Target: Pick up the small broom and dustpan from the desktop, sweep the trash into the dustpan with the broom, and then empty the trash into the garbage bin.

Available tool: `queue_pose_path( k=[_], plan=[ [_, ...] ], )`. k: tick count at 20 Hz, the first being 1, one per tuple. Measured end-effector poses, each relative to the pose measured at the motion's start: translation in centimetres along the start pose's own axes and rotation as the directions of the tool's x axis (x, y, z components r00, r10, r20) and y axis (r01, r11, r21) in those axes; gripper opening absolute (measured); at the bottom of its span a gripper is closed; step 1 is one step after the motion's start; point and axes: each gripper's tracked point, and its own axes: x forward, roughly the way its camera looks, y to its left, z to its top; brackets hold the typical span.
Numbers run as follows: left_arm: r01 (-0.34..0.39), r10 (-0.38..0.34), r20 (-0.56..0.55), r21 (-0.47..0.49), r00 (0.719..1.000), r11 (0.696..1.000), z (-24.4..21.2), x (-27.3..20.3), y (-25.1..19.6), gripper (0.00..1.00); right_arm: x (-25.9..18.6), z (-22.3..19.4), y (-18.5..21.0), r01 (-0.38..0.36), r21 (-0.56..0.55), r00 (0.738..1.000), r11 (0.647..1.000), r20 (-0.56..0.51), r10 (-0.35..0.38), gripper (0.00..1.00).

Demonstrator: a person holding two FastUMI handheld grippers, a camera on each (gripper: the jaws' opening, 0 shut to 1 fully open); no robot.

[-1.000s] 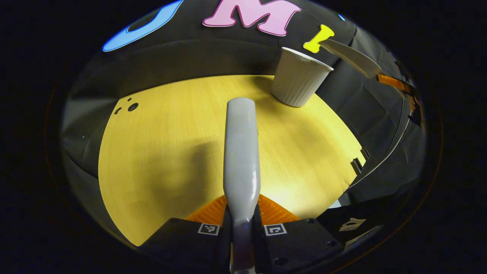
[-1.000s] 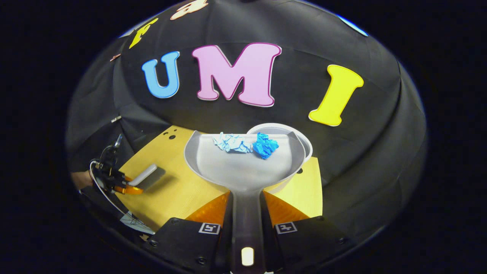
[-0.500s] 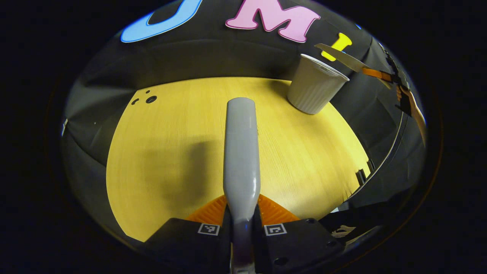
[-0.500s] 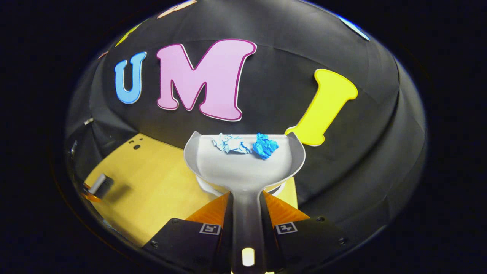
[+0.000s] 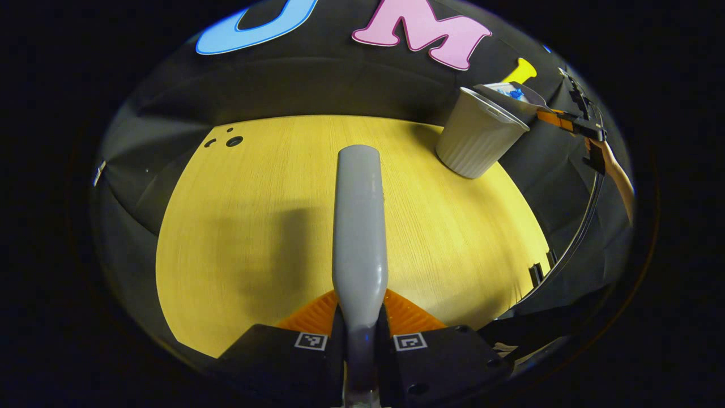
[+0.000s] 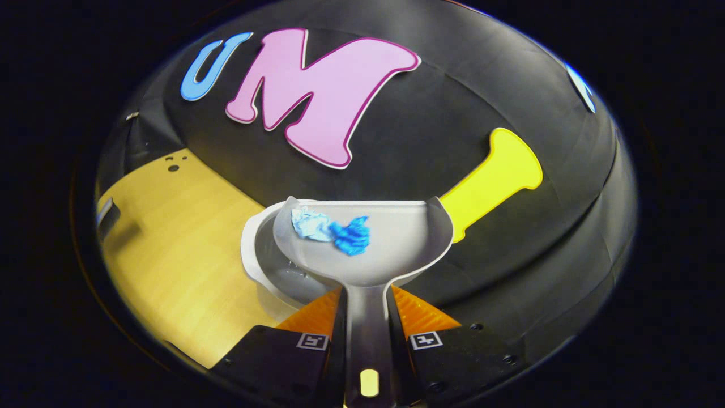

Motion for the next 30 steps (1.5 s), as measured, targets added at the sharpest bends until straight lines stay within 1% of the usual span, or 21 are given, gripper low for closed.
queue_pose_path(
  k=[4,5,6,7,8,10,11,12,13,15,17,18,20,23,24,25,26,27,28,29,30],
  plan=[
    [0.004,-0.004,0.005,0.003,1.000,1.000,-0.4,0.0,0.4,0.28,0.7,-0.8,-0.1,0.061,-0.196,0.998,0.979,-0.019,-0.066,0.37],
    [0.003,-0.003,0.004,0.004,1.000,1.000,-0.6,0.0,0.6,0.31,0.9,-1.0,-0.1,0.072,-0.229,0.997,0.971,-0.023,-0.080,0.37],
    [0.004,-0.004,0.001,0.002,1.000,1.000,-0.9,-0.1,0.9,0.28,1.2,-1.1,0.0,0.088,-0.264,0.995,0.961,-0.021,-0.097,0.37],
    [0.005,-0.005,-0.002,0.001,1.000,1.000,-1.1,-0.1,1.0,0.28,1.3,-1.1,-0.1,0.110,-0.301,0.993,0.947,-0.017,-0.120,0.37],
    [0.003,-0.003,-0.003,0.001,1.000,1.000,-1.2,-0.2,1.1,0.31,1.4,-1.0,-0.1,0.133,-0.345,0.989,0.929,-0.010,-0.145,0.37],
    [-0.002,0.002,-0.004,0.002,1.000,1.000,-1.5,-0.3,1.5,0.28,1.5,-0.7,-0.3,0.173,-0.424,0.983,0.889,0.012,-0.185,0.37],
    [-0.003,0.003,-0.005,0.000,1.000,1.000,-1.5,-0.5,1.6,0.31,1.6,-0.5,-0.4,0.192,-0.457,0.979,0.869,0.027,-0.202,0.37],
    [-0.003,0.003,-0.006,-0.002,1.000,1.000,-1.5,-0.5,1.7,0.28,1.7,-0.4,-0.6,0.214,-0.495,0.974,0.842,0.044,-0.222,0.37],
    [-0.004,0.004,-0.008,-0.003,1.000,1.000,-1.6,-0.6,1.8,0.31,1.5,-0.1,-0.8,0.243,-0.538,0.967,0.807,0.065,-0.248,0.37],
    [-0.002,0.002,-0.010,-0.004,1.000,1.000,-1.6,-0.8,1.8,0.28,1.4,0.3,-1.0,0.279,-0.608,0.957,0.744,0.107,-0.271,0.37],
    [0.001,-0.001,-0.013,0.000,1.000,1.000,-1.6,-0.9,1.8,0.31,1.1,0.3,-1.1,0.287,-0.640,0.954,0.712,0.127,-0.271,0.37],
    [0.000,0.000,-0.015,0.001,1.000,1.000,-1.7,-0.9,1.9,0.28,0.7,0.2,-0.9,0.285,-0.661,0.955,0.694,0.129,-0.268,0.37],
    [0.003,-0.003,-0.019,0.001,1.000,1.000,-1.8,-1.1,1.9,0.31,0.2,-0.2,-0.2,0.268,-0.713,0.959,0.648,0.135,-0.249,0.37],
    [0.003,-0.003,-0.024,0.003,1.000,1.000,-2.1,-1.2,2.0,0.31,-0.7,-0.5,1.0,0.241,-0.763,0.966,0.600,0.130,-0.223,0.37],
    [0.002,-0.002,-0.027,0.003,1.000,1.000,-2.3,-1.2,2.1,0.28,-0.8,-0.6,1.0,0.242,-0.775,0.966,0.584,0.137,-0.219,0.37],
    [0.001,-0.001,-0.031,0.003,1.000,1.000,-2.4,-1.3,2.1,0.31,-1.0,-0.7,1.1,0.240,-0.782,0.967,0.575,0.138,-0.216,0.37],
    [0.000,0.000,-0.033,0.006,0.999,1.000,-2.5,-1.4,2.0,0.28,-0.9,-0.9,1.1,0.234,-0.780,0.968,0.580,0.132,-0.214,0.36],
    [-0.003,0.003,-0.032,0.013,0.999,1.000,-2.4,-1.5,1.9,0.28,-1.0,-0.8,0.9,0.234,-0.773,0.968,0.590,0.127,-0.217,0.37],
    [-0.007,0.008,-0.028,0.017,1.000,1.000,-2.4,-1.5,2.0,0.31,-0.9,-0.7,0.7,0.237,-0.760,0.967,0.606,0.123,-0.224,0.37],
    [-0.009,0.010,-0.023,0.020,1.000,1.000,-2.3,-1.6,1.9,0.28,-1.0,-0.4,0.4,0.244,-0.738,0.965,0.629,0.123,-0.231,0.37],
    [-0.009,0.010,-0.018,0.019,1.000,1.000,-2.2,-1.6,1.8,0.31,-1.2,-0.2,0.0,0.255,-0.709,0.963,0.657,0.125,-0.239,0.37]
  ],
)
